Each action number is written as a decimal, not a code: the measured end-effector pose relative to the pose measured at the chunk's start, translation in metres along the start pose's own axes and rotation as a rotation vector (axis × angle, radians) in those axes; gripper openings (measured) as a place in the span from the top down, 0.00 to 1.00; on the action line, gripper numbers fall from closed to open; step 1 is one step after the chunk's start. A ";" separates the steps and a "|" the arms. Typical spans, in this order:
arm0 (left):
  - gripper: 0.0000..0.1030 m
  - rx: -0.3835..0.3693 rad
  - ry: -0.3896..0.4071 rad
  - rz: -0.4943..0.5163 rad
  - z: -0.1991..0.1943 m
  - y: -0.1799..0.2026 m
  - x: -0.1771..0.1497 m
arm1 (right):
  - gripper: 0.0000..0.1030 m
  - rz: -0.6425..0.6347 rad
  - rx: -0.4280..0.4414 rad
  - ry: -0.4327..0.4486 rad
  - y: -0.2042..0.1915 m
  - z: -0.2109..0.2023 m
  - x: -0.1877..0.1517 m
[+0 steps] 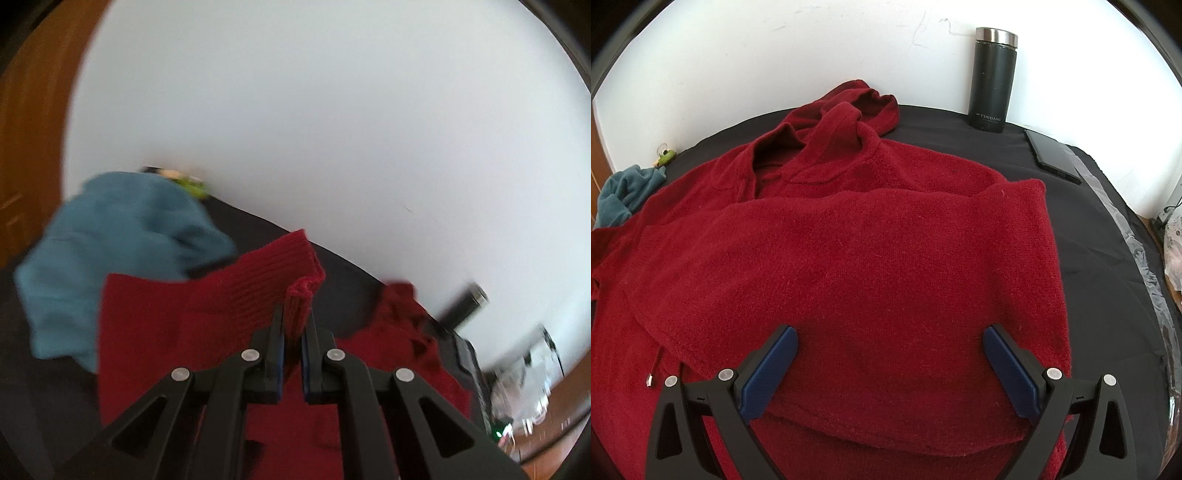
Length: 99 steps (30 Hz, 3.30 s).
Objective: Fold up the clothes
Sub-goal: 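Fold the held sleeve across the sweater front and open the left tool, then grasp the folded ribbed cuff with the right tool and lift it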
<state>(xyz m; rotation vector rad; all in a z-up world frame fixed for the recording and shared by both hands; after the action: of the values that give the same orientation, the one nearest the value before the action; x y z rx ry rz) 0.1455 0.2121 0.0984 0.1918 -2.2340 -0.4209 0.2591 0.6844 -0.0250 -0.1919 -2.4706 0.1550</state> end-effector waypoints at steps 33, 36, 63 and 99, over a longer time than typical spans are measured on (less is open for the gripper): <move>0.86 -0.507 -0.481 0.357 0.066 0.285 -0.191 | 0.01 0.054 0.055 0.049 0.005 -0.008 -0.001; 0.76 -0.518 -0.483 0.353 0.062 0.277 -0.190 | 0.01 0.080 0.089 0.065 0.008 -0.010 -0.001; 0.32 -0.187 -0.193 -0.018 0.066 0.054 -0.116 | 0.01 0.277 0.690 0.168 0.011 -0.025 0.006; 0.23 0.093 -0.188 0.285 0.037 0.018 -0.137 | 0.01 0.183 0.667 0.082 -0.006 -0.016 -0.004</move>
<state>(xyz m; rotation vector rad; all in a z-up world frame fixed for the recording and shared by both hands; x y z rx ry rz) 0.2049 0.2757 -0.0157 -0.1232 -2.4210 -0.1867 0.2714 0.6792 -0.0143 -0.1288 -2.1803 1.0039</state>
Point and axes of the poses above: each gripper's, at about its wrist camera, not at the fingertips, and z roughly the way its jaws point, y to its right, x to its top, the point moved 3 cm from there along z, roughly the way its jaws point, and after that the axes turned 12 degrees about x, right-handed, at the moved point
